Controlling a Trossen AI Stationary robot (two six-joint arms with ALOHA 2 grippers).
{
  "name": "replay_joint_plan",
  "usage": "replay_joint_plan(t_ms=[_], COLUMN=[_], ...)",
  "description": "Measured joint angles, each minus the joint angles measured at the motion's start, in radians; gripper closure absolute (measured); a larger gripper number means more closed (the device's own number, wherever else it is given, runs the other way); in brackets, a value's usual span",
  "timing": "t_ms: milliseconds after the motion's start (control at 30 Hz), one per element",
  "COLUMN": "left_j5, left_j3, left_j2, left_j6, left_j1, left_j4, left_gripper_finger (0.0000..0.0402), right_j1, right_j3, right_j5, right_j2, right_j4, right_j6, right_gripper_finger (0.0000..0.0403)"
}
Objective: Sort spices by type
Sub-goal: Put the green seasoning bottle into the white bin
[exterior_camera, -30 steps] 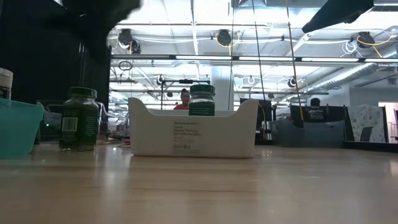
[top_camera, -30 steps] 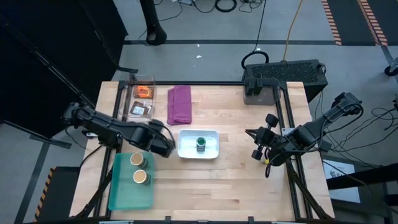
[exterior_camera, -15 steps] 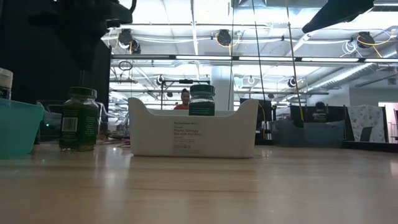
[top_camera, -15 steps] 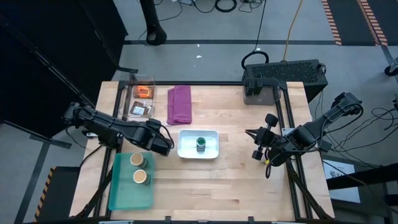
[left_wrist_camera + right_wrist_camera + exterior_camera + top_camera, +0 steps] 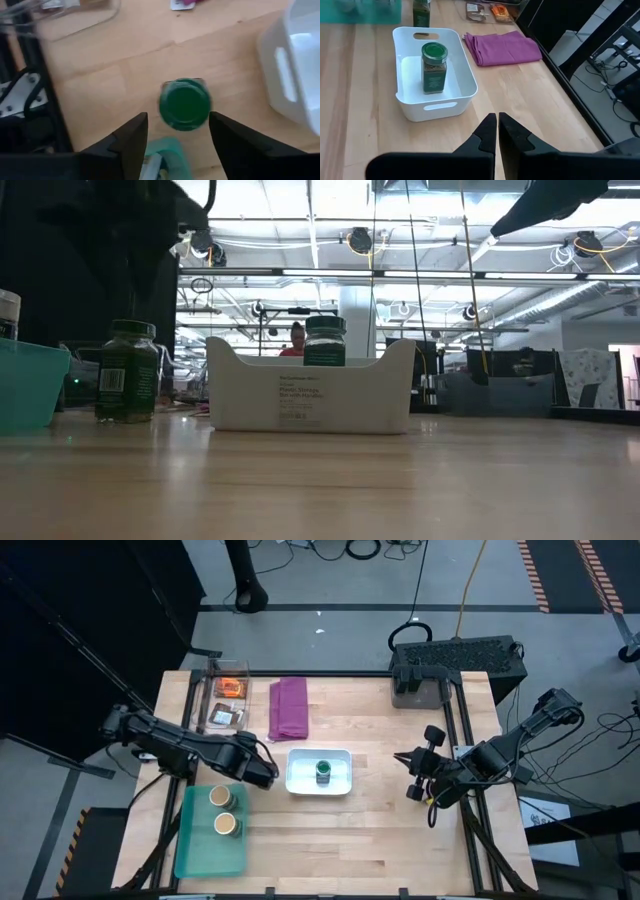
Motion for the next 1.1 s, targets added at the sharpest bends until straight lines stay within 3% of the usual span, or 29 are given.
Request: replay_joint_plan(t_ms=[333,1100], left_j5=[0.007,-0.045], left_j3=[-0.013,-0.013], left_j2=[0.000,0.000], left_j6=[-0.021,-0.020], left_j1=[0.005,0.005], left_j4=[0.005,0.010], left_gripper_finger=[0.0179,0.0179], right_j1=[0.000,0.000], right_j3=[0.000,0.000], right_j5=[-0.047,-0.047], right_j2=[0.000,0.000], right_j4=[-0.012,-0.011], right_j6=[0.018,0.015], right_gripper_finger=[0.0403,0.0403])
